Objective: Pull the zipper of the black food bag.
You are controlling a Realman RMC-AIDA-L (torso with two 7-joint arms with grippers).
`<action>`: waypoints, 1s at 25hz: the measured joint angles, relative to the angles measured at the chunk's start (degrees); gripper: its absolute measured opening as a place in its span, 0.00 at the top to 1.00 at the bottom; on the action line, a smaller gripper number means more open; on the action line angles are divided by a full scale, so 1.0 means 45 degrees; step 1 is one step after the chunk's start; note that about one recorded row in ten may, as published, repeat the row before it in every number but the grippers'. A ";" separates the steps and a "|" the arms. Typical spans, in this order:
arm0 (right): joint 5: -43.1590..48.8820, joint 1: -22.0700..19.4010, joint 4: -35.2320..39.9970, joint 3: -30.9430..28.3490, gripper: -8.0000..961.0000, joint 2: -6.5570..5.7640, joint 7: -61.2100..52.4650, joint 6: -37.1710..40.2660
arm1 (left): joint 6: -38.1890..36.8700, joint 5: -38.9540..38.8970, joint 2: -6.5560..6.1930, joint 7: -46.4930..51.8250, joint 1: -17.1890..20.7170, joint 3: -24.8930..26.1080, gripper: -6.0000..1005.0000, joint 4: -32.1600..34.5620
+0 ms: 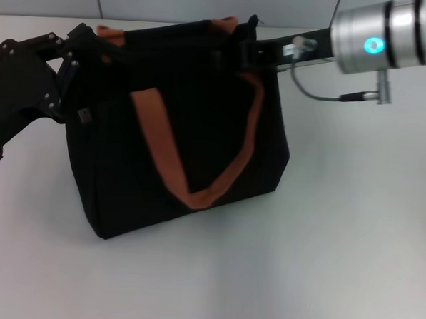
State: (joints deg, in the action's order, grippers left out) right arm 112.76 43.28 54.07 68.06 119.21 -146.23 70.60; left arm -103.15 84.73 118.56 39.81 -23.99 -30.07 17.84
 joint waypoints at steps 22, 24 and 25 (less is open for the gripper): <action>-0.7473 -0.2822 -0.1172 -0.2732 0.78 -0.0021 0.7558 0.2631 | 0.0031 -0.0037 0.0008 0.0047 0.0078 0.0144 0.87 -0.0072; -0.8110 -0.2939 -0.1916 -0.3212 0.75 -0.0055 0.9367 0.3496 | 0.0049 -0.0040 0.0009 0.0054 0.0074 0.0144 0.87 -0.0164; -0.8235 -0.2986 -0.2274 -0.3491 0.73 -0.0086 1.0450 0.4038 | 0.0052 -0.0040 0.0008 0.0056 0.0073 0.0144 0.87 -0.0215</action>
State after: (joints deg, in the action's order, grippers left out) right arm 75.70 29.84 43.83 52.35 118.82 -99.20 88.78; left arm -102.92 84.55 118.60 40.07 -23.67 -29.42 16.87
